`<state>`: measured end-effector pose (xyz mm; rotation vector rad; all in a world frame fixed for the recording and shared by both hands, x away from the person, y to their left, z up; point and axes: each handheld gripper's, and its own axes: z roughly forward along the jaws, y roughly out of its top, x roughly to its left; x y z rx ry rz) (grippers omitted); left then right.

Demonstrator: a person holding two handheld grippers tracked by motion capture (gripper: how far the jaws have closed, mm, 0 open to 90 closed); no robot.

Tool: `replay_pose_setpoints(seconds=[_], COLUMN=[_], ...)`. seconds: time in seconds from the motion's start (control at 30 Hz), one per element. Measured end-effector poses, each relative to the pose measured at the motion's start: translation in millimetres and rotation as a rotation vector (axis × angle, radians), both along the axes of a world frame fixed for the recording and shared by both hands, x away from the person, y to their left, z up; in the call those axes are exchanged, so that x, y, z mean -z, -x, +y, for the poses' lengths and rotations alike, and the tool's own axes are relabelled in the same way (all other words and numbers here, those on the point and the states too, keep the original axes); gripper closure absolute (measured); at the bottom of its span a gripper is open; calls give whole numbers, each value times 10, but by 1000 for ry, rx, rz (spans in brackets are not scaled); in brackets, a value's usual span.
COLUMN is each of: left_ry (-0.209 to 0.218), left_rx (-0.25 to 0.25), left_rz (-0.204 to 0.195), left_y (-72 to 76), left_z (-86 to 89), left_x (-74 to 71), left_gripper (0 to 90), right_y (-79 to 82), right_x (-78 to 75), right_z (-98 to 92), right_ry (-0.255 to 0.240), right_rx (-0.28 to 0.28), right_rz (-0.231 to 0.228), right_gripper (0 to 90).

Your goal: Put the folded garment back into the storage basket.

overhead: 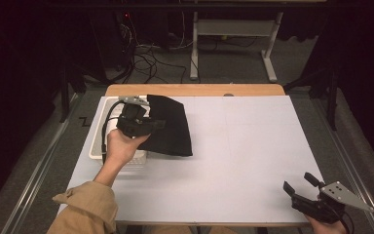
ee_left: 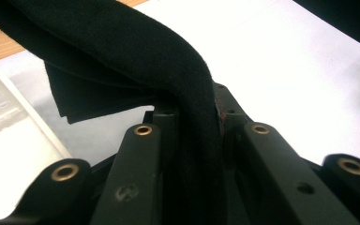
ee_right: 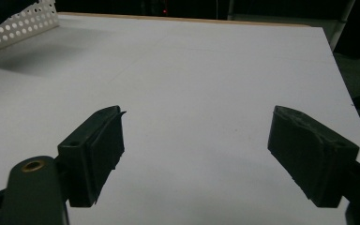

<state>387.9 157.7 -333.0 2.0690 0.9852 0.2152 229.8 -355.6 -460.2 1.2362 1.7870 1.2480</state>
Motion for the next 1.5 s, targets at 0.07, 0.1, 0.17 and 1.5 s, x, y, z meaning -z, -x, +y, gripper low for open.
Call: replay_pose_setpoints(seconds=[0.07, 0.1, 0.17, 1.5], left_ry=[-2, -3, -1, 16], left_rx=[-1, -2, -5, -121], left_rz=[1, 0, 1, -7], left_y=[-4, -8, -12, -23], left_z=[12, 23, 51, 662], left_x=[-1, -4, -11, -54], left_gripper=[728, 729, 729, 728], right_y=[1, -1, -8, -5], right_x=[0, 1, 4, -1], right_z=[0, -1, 0, 10], right_ry=[0, -1, 1, 7], right_rx=[0, -1, -4, 0], right_rz=[-1, 0, 4, 6], right_gripper=[192, 192, 192, 193])
